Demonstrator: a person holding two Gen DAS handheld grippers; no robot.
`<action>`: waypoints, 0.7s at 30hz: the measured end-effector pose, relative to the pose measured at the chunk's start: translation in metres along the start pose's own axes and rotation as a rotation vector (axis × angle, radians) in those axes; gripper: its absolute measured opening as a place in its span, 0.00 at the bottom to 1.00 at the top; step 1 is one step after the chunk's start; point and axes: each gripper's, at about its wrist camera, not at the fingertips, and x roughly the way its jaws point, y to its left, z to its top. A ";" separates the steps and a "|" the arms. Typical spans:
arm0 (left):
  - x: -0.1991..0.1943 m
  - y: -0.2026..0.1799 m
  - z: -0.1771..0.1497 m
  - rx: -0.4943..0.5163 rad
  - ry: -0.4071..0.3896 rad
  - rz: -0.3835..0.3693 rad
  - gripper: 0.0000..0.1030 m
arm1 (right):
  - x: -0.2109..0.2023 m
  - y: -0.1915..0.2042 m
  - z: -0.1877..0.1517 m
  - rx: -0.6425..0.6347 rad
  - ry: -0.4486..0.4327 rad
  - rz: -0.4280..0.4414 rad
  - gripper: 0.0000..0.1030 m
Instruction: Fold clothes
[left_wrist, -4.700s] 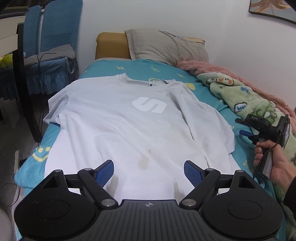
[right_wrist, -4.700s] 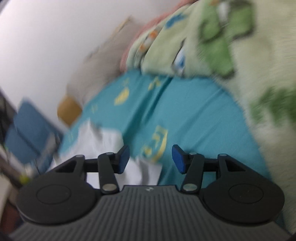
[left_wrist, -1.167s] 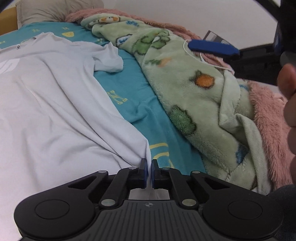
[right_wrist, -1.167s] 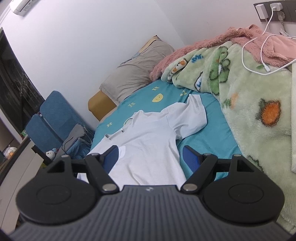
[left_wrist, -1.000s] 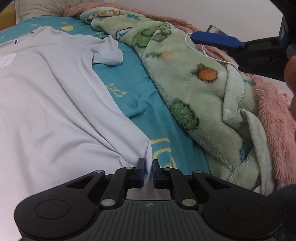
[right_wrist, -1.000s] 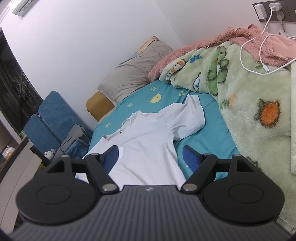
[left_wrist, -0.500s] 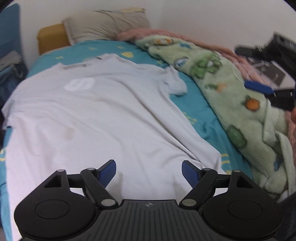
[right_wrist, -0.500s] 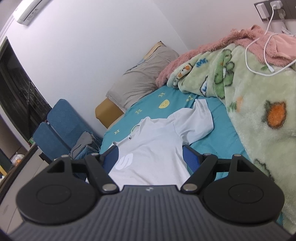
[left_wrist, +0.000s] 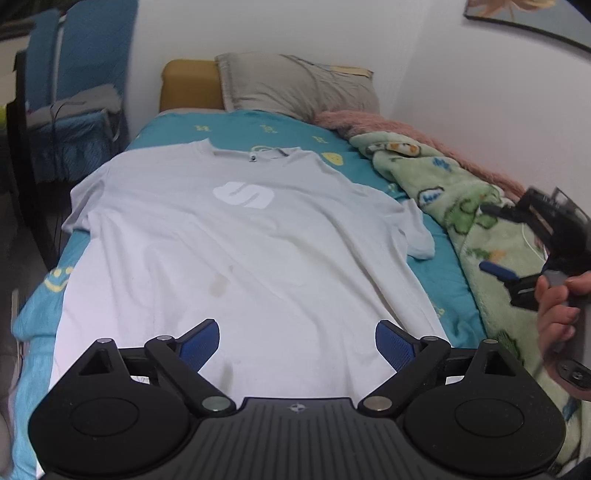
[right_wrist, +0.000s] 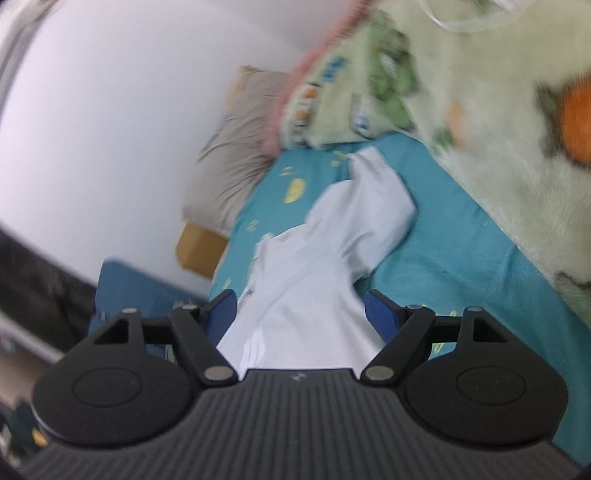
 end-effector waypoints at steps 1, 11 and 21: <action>0.002 0.005 -0.001 -0.023 0.007 0.002 0.90 | 0.010 -0.010 0.004 0.045 0.001 -0.004 0.76; 0.031 0.025 0.002 -0.114 0.044 0.029 0.90 | 0.114 -0.056 0.017 0.210 0.034 0.004 0.76; 0.055 0.036 0.012 -0.192 0.069 0.024 0.90 | 0.158 -0.077 0.018 0.188 -0.118 0.025 0.73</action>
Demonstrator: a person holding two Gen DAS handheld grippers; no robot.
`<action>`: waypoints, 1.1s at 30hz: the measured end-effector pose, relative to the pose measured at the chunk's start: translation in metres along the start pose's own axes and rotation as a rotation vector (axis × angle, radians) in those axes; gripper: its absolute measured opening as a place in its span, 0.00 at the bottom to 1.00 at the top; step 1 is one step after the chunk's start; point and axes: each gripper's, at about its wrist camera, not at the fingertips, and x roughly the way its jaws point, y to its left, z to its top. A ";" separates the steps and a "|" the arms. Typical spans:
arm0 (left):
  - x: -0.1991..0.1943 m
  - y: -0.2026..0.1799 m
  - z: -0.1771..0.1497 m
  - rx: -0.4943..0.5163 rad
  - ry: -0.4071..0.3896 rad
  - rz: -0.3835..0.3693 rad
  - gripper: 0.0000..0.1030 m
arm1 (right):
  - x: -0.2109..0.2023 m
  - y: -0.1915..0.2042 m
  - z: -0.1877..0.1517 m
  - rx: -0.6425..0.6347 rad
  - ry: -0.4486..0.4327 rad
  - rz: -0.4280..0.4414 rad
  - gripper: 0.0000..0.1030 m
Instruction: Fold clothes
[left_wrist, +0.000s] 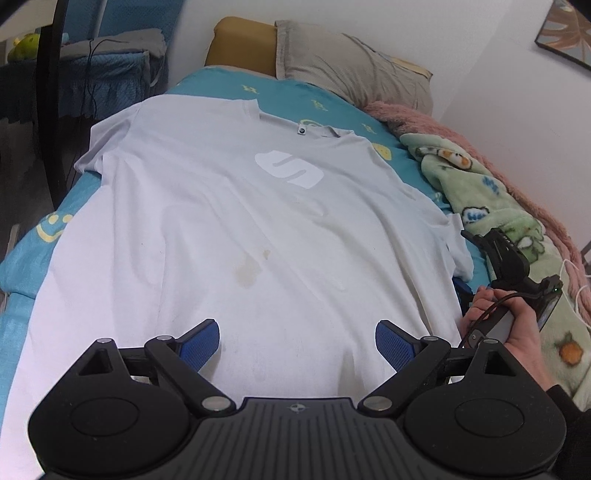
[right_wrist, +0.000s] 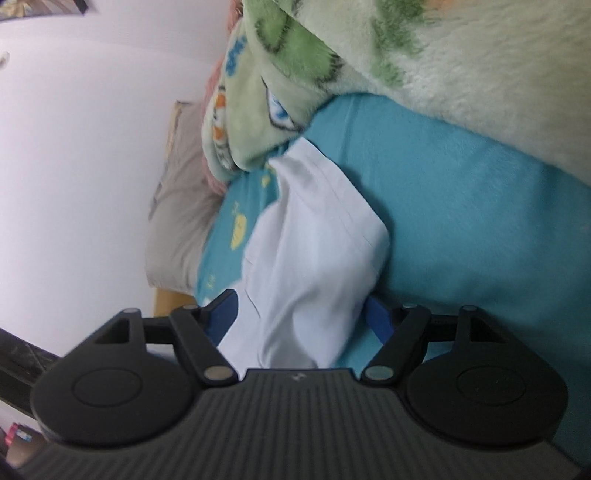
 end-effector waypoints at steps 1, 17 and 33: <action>0.002 0.001 0.001 -0.009 0.004 -0.001 0.91 | 0.004 0.001 0.000 -0.008 -0.004 0.012 0.73; 0.025 0.003 0.018 -0.049 0.025 -0.021 0.90 | 0.105 0.051 0.034 -0.298 0.072 -0.133 0.22; -0.038 0.063 0.063 -0.036 -0.112 0.091 0.90 | 0.065 0.244 -0.047 -1.059 -0.169 -0.296 0.06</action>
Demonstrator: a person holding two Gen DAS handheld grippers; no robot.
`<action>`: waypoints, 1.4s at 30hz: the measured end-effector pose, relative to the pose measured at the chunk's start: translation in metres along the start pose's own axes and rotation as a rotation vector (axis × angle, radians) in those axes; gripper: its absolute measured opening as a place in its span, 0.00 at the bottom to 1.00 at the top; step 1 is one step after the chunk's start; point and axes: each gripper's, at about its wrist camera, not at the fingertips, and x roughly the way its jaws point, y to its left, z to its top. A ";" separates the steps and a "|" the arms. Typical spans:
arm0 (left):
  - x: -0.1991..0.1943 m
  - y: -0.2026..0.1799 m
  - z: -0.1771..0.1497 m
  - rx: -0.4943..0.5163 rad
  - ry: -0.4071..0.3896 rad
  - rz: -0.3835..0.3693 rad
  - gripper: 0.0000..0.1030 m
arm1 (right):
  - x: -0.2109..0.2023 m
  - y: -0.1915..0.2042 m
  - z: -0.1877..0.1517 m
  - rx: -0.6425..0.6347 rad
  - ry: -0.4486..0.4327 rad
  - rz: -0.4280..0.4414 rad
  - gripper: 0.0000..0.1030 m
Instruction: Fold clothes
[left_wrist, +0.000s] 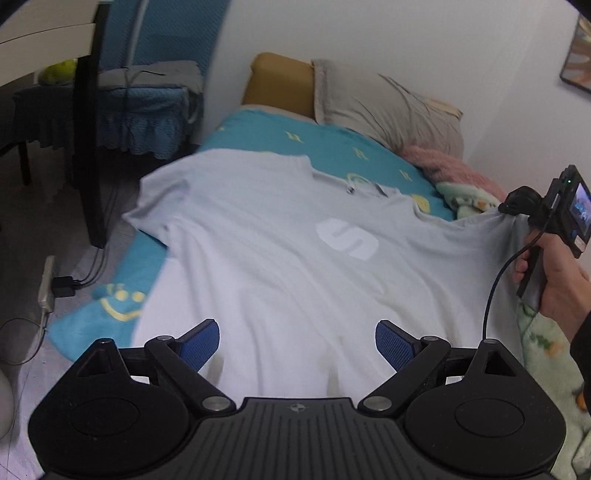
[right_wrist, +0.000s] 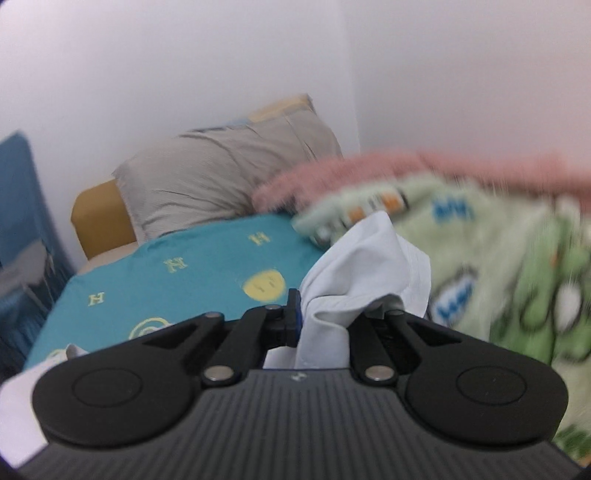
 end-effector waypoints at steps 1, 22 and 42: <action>-0.004 0.007 0.003 -0.014 -0.010 0.005 0.90 | -0.006 0.020 0.001 -0.046 -0.019 -0.010 0.06; 0.026 0.070 0.016 -0.134 0.002 0.057 0.90 | 0.022 0.249 -0.115 -0.452 0.207 0.221 0.37; -0.017 -0.038 -0.055 0.155 0.059 -0.148 0.86 | -0.314 -0.005 -0.061 0.048 0.182 0.400 0.76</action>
